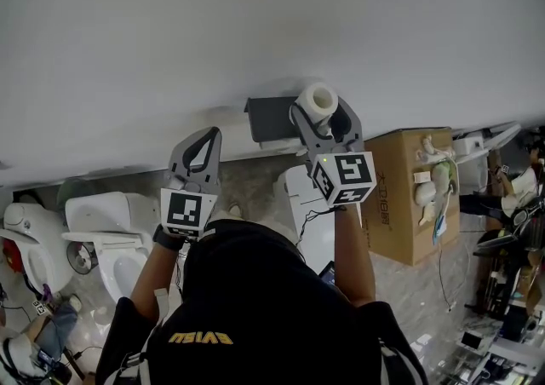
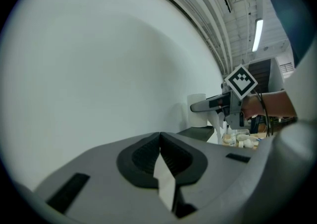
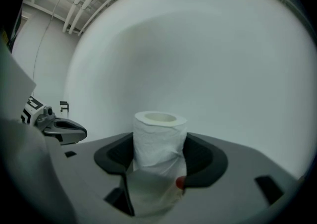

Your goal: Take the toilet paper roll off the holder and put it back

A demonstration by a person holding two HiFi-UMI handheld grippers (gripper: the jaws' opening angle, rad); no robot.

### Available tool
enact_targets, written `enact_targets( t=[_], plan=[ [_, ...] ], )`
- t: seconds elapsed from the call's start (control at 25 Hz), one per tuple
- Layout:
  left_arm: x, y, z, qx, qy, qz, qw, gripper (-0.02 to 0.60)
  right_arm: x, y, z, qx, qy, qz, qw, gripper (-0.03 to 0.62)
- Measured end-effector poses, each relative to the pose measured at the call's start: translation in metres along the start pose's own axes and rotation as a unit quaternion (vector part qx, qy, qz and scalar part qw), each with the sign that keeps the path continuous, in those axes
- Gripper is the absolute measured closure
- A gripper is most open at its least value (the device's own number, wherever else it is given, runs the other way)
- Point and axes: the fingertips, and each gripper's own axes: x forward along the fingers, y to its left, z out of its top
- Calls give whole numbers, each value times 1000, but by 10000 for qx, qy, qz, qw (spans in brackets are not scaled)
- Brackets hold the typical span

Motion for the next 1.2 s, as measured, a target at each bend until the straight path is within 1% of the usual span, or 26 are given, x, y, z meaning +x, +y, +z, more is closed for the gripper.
enact_targets(
  t=[0.16, 0.72, 0.96, 1.2],
  plan=[
    [-2, 0, -3, -22, 38, 28, 10000, 571, 5, 3, -8, 30, 50, 66, 10000, 304],
    [-5, 1, -3, -53, 3, 62, 10000, 571, 15, 17, -18, -36, 97, 237, 9997, 304],
    [-7, 1, -2, -66, -14, 47, 10000, 571, 18, 21, -16, -64, -65, 200, 9998, 304],
    [-1, -11, -1, -72, -21, -44, 10000, 571, 17, 20, -16, -60, -125, 205, 9997, 304]
  ],
)
